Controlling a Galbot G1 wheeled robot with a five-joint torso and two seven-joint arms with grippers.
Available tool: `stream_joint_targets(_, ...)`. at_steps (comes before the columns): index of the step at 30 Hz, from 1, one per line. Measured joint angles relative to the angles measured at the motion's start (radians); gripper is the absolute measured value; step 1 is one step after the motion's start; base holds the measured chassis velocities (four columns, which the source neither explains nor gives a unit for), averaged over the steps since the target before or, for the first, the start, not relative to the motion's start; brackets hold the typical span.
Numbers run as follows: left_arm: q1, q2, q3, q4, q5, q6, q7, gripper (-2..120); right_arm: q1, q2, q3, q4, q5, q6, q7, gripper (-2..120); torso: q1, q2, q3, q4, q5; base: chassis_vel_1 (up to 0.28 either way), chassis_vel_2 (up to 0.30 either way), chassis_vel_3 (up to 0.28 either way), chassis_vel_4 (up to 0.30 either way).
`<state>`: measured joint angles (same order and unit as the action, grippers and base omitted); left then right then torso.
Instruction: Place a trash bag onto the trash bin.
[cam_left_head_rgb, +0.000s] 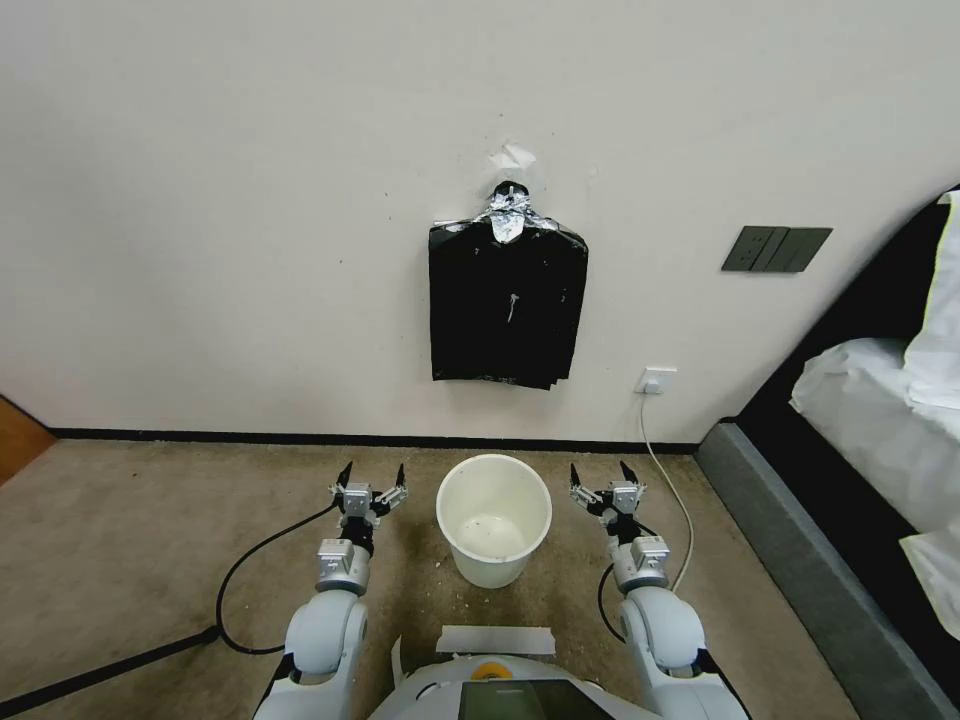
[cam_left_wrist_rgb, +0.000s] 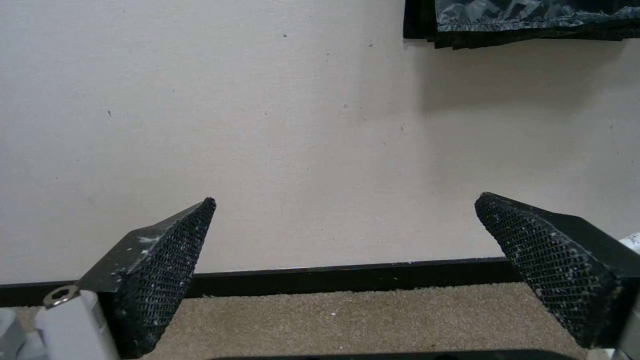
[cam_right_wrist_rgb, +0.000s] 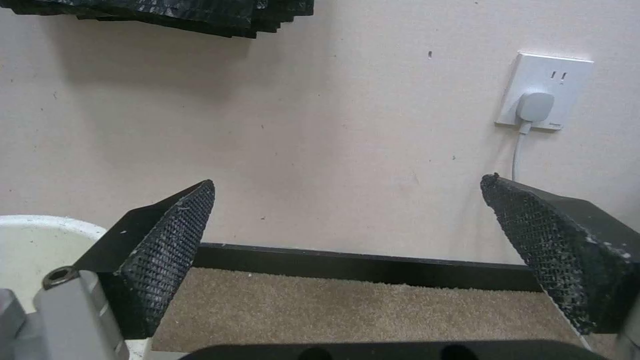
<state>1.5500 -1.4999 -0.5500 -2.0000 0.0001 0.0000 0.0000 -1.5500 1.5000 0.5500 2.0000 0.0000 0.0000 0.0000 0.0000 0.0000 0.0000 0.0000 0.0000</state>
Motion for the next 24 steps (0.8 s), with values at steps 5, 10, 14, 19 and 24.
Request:
stream_joint_targets(5, 0.000, 0.000, 0.000, 0.000, 0.000, 0.000, 0.000, 100, 0.000, 0.000, 0.000, 0.000, 0.000, 0.000, 0.000, 100, 0.000, 0.000, 0.000, 0.0000, 0.0000, 0.000, 0.000, 0.000, 0.000)
stream_joint_targets(10, 0.000, 0.000, 0.000, 0.000, 0.000, 0.000, 0.000, 100, 0.000, 0.000, 0.000, 0.000, 0.000, 0.000, 0.000, 100, 0.000, 0.000, 0.000, 0.0000, 0.0000, 0.000, 0.000, 0.000, 0.000)
stream_joint_targets(14, 0.000, 0.000, 0.000, 0.000, 0.000, 0.000, 0.000, 100, 0.000, 0.000, 0.000, 0.000, 0.000, 0.000, 0.000, 100, 0.000, 0.000, 0.000, 0.0000, 0.0000, 0.000, 0.000, 0.000, 0.000)
stream_joint_targets(19, 0.000, 0.000, 0.000, 0.000, 0.000, 0.000, 0.000, 100, 0.000, 0.000, 0.000, 0.000, 0.000, 0.000, 0.000, 100, 0.000, 0.000, 0.000, 0.0000, 0.0000, 0.000, 0.000, 0.000, 0.000)
stream_joint_targets(24, 0.000, 0.000, 0.000, 0.000, 0.000, 0.000, 0.000, 100, 0.000, 0.000, 0.000, 0.000, 0.000, 0.000, 0.000, 100, 0.000, 0.000, 0.000, 0.0000, 0.0000, 0.000, 0.000, 0.000, 0.000)
